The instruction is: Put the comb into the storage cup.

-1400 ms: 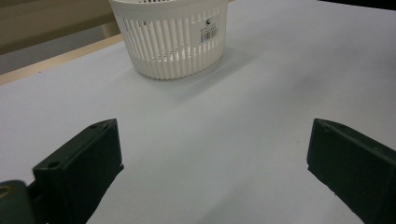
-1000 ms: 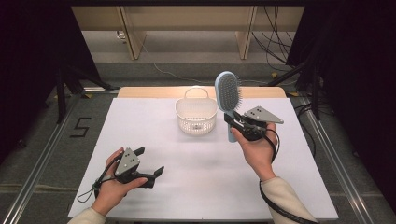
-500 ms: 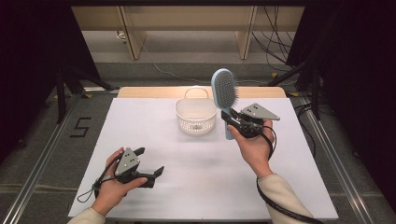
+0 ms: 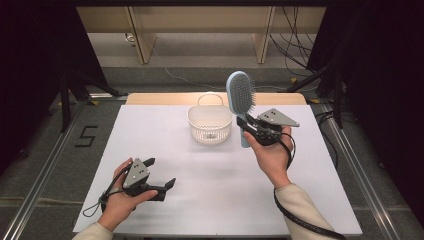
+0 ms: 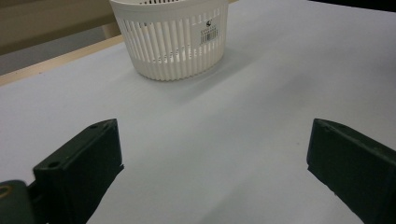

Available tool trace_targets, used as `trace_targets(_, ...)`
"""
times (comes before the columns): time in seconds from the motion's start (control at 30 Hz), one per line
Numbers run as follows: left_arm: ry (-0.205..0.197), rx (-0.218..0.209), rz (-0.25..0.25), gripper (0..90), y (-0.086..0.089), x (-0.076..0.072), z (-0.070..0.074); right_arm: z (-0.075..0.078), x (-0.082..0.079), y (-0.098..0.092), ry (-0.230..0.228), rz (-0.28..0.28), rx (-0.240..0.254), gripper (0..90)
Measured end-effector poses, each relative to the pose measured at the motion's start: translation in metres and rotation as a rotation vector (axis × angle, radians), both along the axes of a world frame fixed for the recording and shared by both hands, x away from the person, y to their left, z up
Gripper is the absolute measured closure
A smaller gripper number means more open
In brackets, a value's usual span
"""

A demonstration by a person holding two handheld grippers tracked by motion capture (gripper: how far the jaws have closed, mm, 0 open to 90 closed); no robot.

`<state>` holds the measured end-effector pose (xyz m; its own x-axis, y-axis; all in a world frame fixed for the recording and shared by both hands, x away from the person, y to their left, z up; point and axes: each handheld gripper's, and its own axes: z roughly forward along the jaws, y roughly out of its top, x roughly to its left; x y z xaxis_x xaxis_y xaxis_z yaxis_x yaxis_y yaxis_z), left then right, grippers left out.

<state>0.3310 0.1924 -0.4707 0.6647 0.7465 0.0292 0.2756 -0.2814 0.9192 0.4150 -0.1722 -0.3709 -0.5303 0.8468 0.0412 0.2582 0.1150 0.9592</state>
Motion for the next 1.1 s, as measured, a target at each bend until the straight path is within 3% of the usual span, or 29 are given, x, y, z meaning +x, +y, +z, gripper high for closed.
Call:
trace_targets(0.6,0.0,0.002,-0.002,2.7,-0.001,-0.001,0.001,0.008,0.008,0.004,-0.009,-0.003,0.007,70.5)
trace_targets(1.1,-0.004,0.001,-0.005,2.8,-0.002,0.0,0.001,0.003,0.015,0.006,-0.004,-0.008,0.023,70.5)
